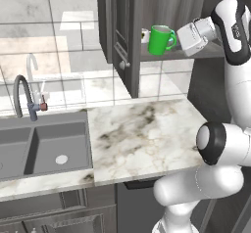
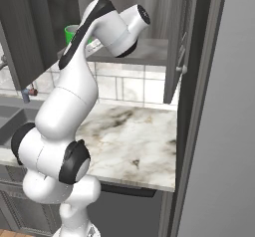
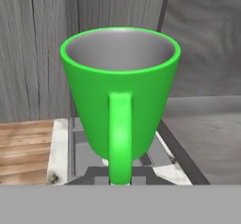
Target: Pick the mug on the counter and place it in the cabinet with the handle facing the right, like the mugs already inside.
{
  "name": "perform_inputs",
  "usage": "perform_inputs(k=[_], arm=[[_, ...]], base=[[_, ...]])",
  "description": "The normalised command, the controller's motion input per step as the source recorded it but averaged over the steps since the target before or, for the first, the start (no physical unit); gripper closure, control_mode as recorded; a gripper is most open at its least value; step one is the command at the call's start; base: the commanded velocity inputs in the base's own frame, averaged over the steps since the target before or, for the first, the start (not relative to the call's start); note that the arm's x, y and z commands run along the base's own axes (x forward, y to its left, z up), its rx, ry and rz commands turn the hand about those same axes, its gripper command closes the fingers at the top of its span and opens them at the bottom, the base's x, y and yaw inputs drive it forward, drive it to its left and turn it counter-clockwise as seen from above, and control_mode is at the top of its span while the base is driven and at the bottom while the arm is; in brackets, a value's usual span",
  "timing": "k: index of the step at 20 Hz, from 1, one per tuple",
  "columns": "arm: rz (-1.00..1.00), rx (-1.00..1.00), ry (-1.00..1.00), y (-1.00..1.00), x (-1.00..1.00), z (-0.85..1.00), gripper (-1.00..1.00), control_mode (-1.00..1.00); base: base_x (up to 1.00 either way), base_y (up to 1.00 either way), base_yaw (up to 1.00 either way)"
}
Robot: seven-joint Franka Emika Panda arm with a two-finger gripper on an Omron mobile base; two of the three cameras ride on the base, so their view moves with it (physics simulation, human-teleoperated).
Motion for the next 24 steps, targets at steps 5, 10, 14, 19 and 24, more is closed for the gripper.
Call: perform_inputs(k=[5, 10, 14, 19, 24], arm=[[0.0, 0.0, 0.0, 0.0, 0.13, 0.0, 1.0, -1.0], [0.0, 0.0, 0.0, -0.02, 0.25, 0.0, 1.0, -1.0], [0.0, 0.0, 0.0, -0.07, 0.34, 0.0, 1.0, -1.0], [0.0, 0.0, 0.0, -0.04, 0.31, 0.0, 1.0, -1.0], [0.0, 0.0, 0.0, 0.0, 0.17, 0.0, 1.0, -1.0]], base=[[0.0, 0.0, 0.0], [0.0, 0.0, 0.0], [0.0, 0.0, 0.0], [0.0, 0.0, 0.0], [0.0, 0.0, 0.0]])
